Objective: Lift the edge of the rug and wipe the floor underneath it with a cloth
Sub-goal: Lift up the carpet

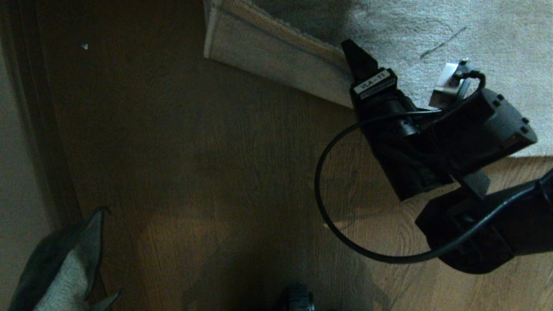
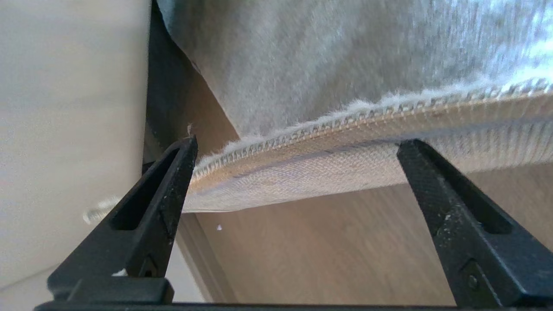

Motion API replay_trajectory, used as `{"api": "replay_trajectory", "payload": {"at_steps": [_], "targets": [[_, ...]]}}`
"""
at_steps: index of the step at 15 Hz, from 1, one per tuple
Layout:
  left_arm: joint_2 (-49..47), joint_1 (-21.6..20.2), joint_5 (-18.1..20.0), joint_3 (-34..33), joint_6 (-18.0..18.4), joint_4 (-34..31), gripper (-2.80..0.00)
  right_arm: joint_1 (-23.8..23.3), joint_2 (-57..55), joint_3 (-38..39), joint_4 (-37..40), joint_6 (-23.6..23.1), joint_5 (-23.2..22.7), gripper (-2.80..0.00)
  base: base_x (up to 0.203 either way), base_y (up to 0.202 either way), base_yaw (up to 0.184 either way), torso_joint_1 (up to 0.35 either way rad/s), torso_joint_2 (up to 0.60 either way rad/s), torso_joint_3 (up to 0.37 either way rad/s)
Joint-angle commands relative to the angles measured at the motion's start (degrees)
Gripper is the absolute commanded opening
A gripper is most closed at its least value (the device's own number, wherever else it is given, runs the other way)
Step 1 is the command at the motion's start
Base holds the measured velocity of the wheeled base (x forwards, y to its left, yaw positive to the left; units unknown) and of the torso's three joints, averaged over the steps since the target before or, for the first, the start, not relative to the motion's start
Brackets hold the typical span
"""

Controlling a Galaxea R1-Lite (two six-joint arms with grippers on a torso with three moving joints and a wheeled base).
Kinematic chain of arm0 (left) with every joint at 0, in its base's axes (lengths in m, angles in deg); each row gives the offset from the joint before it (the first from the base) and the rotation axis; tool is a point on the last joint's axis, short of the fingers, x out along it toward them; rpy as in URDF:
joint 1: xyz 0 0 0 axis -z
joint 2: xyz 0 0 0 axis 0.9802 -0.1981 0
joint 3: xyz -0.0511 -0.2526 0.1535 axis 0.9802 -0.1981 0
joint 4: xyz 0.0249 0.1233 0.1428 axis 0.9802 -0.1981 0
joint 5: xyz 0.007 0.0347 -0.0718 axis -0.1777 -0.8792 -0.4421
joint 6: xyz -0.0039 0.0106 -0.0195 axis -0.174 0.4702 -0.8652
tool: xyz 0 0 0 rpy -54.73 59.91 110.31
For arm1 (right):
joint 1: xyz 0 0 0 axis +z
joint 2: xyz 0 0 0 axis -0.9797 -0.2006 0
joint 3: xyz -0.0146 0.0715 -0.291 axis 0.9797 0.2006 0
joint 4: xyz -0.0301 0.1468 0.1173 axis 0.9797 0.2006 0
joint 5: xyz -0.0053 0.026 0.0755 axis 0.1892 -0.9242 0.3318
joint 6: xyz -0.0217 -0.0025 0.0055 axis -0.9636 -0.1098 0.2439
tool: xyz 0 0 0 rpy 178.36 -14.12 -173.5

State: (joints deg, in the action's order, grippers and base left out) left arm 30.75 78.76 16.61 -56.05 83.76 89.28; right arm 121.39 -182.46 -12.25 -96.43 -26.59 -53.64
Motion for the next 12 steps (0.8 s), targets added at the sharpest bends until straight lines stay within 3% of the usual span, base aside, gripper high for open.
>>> {"api": "replay_trajectory", "payload": {"at_steps": [1,7,12], "targets": [[0.0,0.0,0.0,0.0,0.0,0.0,-2.80,0.5,-1.7,-0.1,-2.7,2.0,0.1,0.00,0.000,0.000,0.000,0.000,0.00,0.000],[0.0,0.0,0.0,0.0,0.0,0.0,-2.80,6.2,-5.9,-0.1,-2.7,10.8,-0.1,0.00,0.000,0.000,0.000,0.000,0.00,0.000],[0.0,0.0,0.0,0.0,0.0,0.0,-2.80,7.9,-8.6,0.8,-2.7,12.2,0.1,0.00,0.000,0.000,0.000,0.000,0.00,0.000]]}}
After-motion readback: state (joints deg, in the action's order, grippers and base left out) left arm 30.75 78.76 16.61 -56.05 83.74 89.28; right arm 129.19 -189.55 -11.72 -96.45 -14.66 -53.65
